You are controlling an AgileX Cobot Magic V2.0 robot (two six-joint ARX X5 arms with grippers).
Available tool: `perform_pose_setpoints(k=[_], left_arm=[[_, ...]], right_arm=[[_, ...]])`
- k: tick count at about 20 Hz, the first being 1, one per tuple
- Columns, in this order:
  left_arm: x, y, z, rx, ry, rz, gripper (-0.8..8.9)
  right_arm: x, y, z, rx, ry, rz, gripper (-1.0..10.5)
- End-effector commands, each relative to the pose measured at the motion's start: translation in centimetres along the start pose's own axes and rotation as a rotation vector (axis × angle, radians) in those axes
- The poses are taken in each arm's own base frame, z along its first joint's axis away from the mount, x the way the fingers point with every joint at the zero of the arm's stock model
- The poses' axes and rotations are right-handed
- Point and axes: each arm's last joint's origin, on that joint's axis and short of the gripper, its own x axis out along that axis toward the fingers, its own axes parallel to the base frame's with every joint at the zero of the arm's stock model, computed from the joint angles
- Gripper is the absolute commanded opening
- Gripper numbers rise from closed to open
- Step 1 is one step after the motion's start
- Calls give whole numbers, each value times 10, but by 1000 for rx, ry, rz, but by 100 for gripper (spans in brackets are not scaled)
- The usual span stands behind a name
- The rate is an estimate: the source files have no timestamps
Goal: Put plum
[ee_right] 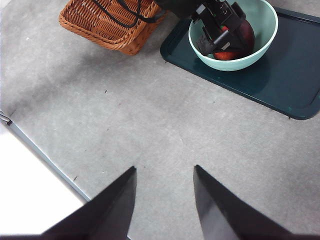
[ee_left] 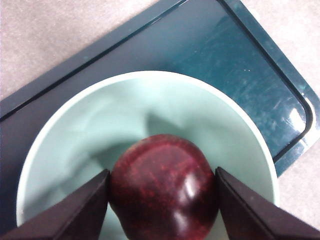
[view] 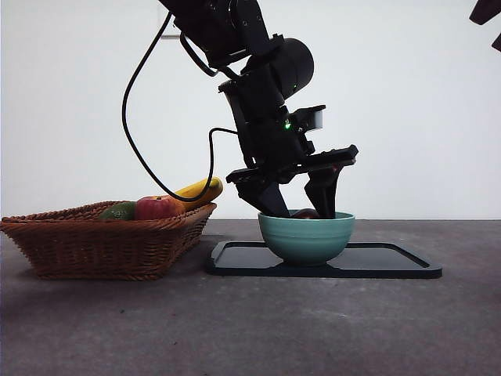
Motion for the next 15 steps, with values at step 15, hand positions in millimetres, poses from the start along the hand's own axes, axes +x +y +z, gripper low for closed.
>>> perform_pose_setpoints(k=[15], left_arm=[[-222, 2, 47, 17, -427, 21, 275]], right_arm=[[-1, 1, 2, -12, -6, 6, 184]])
